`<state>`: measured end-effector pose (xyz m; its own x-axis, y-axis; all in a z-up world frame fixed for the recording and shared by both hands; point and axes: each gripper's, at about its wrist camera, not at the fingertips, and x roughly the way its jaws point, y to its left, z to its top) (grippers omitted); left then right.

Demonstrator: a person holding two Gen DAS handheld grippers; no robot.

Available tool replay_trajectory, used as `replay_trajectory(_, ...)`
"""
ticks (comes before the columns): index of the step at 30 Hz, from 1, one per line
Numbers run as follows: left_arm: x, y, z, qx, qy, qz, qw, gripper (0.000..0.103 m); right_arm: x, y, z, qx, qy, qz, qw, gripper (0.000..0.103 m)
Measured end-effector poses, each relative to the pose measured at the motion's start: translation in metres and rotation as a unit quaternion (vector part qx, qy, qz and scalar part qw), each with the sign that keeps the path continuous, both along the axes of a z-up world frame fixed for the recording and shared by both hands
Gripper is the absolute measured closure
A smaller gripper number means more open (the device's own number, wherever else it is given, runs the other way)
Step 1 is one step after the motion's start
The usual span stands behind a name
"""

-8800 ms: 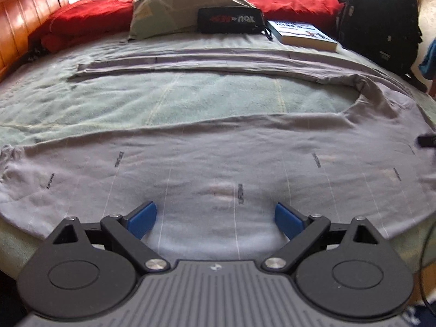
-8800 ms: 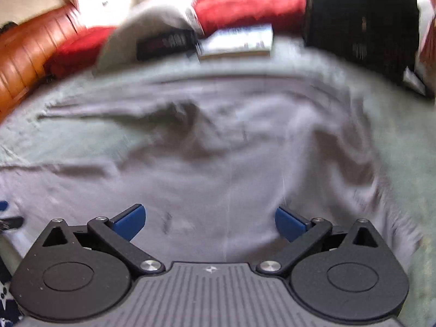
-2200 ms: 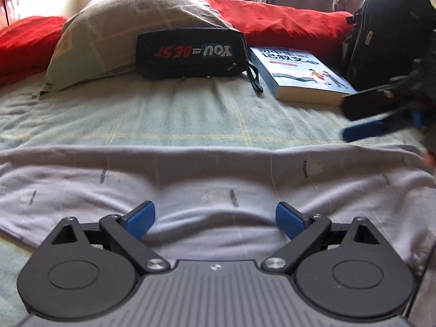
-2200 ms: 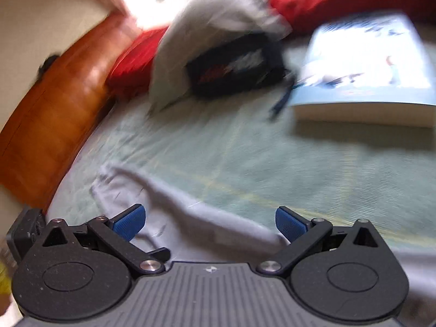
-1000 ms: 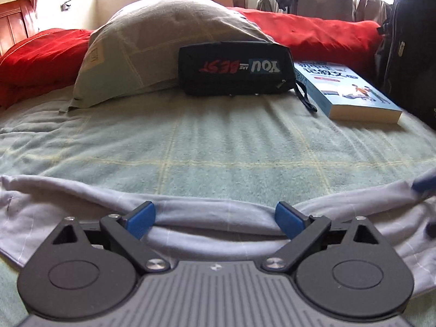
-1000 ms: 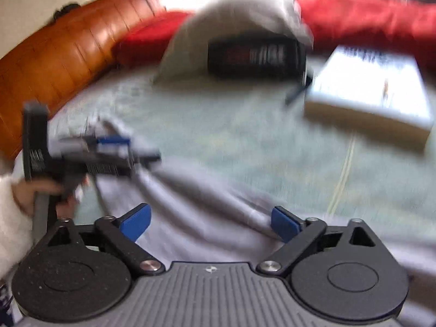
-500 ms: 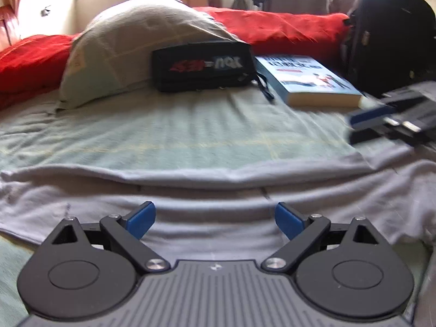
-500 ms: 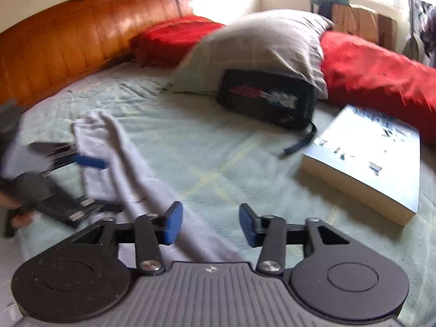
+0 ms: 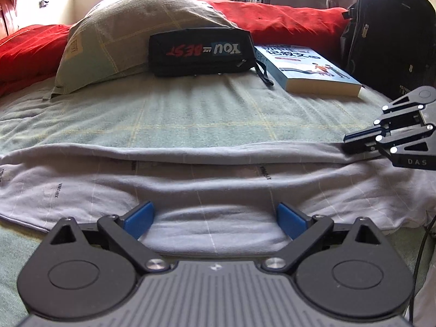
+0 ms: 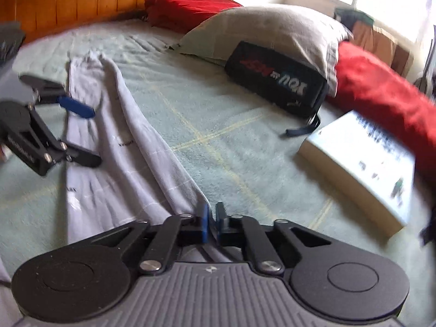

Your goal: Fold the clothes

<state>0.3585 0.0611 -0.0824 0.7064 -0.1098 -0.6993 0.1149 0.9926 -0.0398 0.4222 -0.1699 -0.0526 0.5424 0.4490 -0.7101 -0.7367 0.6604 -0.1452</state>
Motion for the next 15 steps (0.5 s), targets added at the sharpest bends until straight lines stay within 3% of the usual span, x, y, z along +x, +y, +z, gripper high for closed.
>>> replay_trajectory(9,-0.001,0.0,0.012,-0.007,-0.001,0.0,1.0,0.006,0.03,0.0,0.011,0.0,-0.028,-0.044,0.999,0.1)
replay_trajectory(15,0.0,-0.001,0.008,-0.004,0.005,0.001,1.0,0.006,0.059,-0.003,0.001,0.011,0.004,-0.078,0.997,0.1)
